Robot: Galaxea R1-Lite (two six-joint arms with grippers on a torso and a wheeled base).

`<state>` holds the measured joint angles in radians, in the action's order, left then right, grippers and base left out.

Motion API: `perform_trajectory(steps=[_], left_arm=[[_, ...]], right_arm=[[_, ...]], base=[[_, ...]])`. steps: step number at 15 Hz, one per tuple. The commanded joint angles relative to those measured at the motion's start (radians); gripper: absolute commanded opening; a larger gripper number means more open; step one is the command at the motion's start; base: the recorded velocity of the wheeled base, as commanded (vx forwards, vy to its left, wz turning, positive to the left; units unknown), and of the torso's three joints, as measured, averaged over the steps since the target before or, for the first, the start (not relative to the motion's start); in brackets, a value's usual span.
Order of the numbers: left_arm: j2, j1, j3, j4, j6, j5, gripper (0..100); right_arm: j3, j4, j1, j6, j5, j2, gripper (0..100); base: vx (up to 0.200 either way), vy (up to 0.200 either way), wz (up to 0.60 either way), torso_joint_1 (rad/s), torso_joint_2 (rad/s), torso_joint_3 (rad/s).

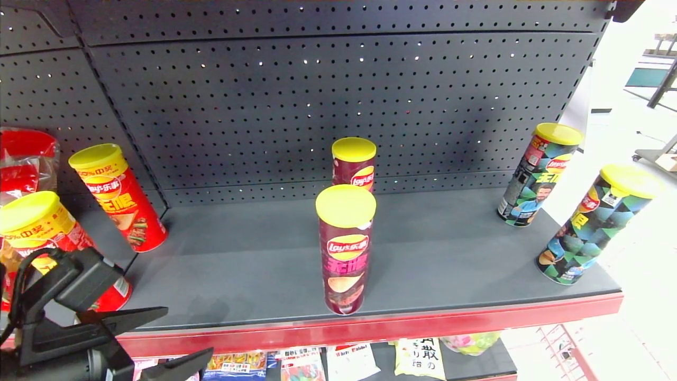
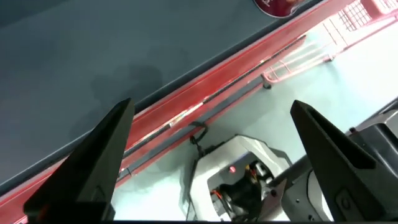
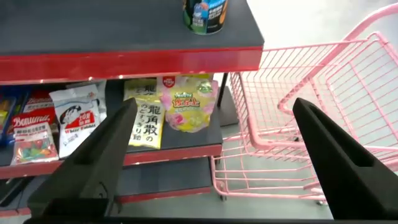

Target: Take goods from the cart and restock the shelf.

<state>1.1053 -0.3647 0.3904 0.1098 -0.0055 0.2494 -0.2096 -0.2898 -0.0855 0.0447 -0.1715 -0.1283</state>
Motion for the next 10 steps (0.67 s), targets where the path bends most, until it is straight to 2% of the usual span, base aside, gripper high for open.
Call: perform_trajectory(steps=[1,4,5,7,8,10], left_arm=[[0.084,-0.028,0.024,0.002,-0.001,0.010,100],[0.202,-0.062,0.070,0.016,0.002,0.008,100],[0.249,-0.066,0.074,0.054,0.002,0.008,100],[0.360,-0.076,0.071,0.197,0.004,-0.007,100],[0.396,-0.082,0.074,0.234,0.006,-0.027,100],[0.449,-0.117,0.105,0.246,0.004,-0.078,100]], right_arm=[[0.070,0.043,0.003,0.000,0.009,0.033,100],[0.093,0.097,0.003,0.006,0.040,0.033,100],[0.093,0.097,0.001,0.006,0.040,0.033,100],[0.093,0.097,0.003,0.006,0.040,0.033,100],[0.093,0.097,0.001,0.006,0.040,0.033,100],[0.093,0.098,0.003,0.004,0.040,0.033,100]], base=[[0.000,0.000,0.00,0.000,0.00,0.000],[0.000,0.000,0.00,0.000,0.00,0.000],[0.000,0.000,0.00,0.000,0.00,0.000],[0.000,0.000,0.00,0.000,0.00,0.000],[0.000,0.000,0.00,0.000,0.00,0.000],[0.000,0.000,0.00,0.000,0.00,0.000]])
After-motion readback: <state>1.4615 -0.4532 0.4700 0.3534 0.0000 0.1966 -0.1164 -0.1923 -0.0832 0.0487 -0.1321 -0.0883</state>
